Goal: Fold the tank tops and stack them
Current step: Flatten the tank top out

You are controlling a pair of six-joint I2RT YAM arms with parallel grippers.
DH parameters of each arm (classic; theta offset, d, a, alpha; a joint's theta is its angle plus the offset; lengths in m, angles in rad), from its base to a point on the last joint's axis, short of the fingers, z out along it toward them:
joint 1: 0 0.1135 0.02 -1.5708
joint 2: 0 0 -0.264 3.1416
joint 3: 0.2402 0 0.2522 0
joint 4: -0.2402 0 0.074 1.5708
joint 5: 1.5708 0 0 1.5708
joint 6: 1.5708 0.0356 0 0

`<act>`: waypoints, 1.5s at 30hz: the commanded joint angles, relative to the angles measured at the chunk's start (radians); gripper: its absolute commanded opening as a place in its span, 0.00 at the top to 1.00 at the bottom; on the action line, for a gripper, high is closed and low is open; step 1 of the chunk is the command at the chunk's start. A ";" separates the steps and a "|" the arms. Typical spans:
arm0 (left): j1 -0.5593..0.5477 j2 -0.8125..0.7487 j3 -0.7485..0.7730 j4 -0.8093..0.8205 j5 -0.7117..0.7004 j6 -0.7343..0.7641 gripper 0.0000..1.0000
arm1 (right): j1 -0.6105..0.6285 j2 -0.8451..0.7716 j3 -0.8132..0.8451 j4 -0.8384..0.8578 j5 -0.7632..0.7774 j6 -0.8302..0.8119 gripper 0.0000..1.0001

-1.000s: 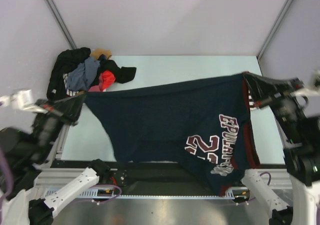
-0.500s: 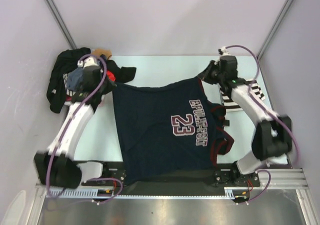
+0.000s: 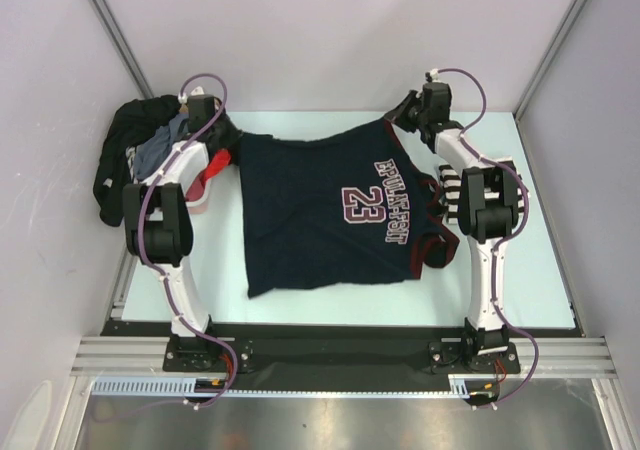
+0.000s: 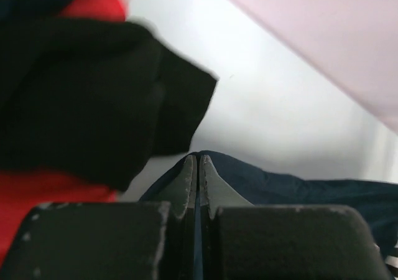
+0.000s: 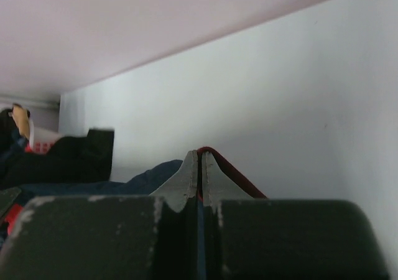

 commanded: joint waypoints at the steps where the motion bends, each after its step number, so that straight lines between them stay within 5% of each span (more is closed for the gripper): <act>1: 0.006 0.043 0.104 0.067 0.043 -0.009 1.00 | -0.036 0.068 0.122 0.073 -0.025 0.072 1.00; 6: 0.006 0.080 0.139 0.096 0.124 -0.008 1.00 | -0.055 0.103 0.162 0.148 -0.127 0.099 1.00; 12: 0.006 -0.175 0.076 0.107 0.184 -0.003 1.00 | -0.038 -0.128 0.080 0.130 -0.181 0.021 1.00; 16: 0.006 -0.467 0.066 0.049 0.201 0.012 1.00 | -0.024 -0.435 -0.057 0.144 -0.202 -0.022 1.00; 23: 0.006 -1.033 -0.089 -0.080 0.134 0.034 1.00 | 0.122 -1.211 -0.435 0.090 -0.046 -0.232 1.00; 30: 0.006 -1.490 -0.189 -0.210 0.130 0.052 1.00 | 0.168 -1.752 -0.664 0.013 -0.109 -0.246 1.00; 35: 0.006 -1.500 -0.091 -0.264 0.121 0.035 1.00 | 0.121 -1.796 -0.546 -0.089 -0.114 -0.234 1.00; 45: 0.006 -1.164 0.078 -0.261 0.205 -0.031 1.00 | 0.071 -1.416 -0.334 -0.212 -0.101 -0.217 1.00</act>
